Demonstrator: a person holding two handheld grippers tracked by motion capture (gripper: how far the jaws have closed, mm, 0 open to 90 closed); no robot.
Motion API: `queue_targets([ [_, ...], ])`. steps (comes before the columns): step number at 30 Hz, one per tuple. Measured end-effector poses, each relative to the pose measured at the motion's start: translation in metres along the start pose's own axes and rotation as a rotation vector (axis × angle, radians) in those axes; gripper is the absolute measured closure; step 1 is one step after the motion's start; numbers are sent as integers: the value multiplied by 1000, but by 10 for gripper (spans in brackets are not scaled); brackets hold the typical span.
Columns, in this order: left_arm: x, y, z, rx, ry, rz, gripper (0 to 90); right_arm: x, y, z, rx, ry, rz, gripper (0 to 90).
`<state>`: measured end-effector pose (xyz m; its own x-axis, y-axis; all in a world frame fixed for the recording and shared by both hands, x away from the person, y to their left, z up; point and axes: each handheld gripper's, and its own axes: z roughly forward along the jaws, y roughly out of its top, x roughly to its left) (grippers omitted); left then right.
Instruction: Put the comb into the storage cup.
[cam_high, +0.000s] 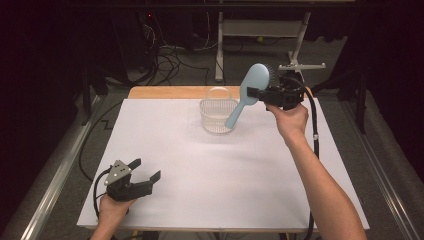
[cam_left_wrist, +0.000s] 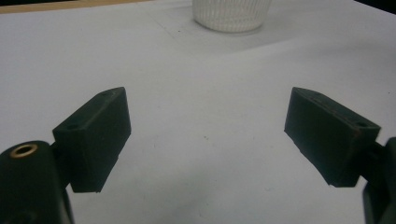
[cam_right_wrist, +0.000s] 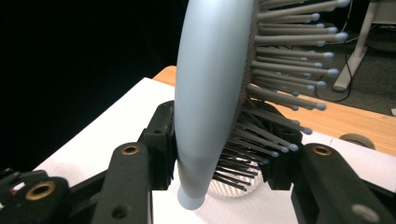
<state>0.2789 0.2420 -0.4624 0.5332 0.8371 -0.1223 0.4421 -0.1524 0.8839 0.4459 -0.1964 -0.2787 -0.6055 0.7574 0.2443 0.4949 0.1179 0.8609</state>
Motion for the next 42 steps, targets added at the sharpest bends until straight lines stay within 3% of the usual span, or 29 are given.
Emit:
queue_targets([
  [13,0,0,0,1,-2,1,139,4,14,14,-8,-25,-17,552],
  [22,1,0,0,0,-3,-2,139,2,21,26,-8,-44,-2,552],
  [42,1,0,-1,1,1,-6,139,1,24,55,12,-92,-3,549],
])
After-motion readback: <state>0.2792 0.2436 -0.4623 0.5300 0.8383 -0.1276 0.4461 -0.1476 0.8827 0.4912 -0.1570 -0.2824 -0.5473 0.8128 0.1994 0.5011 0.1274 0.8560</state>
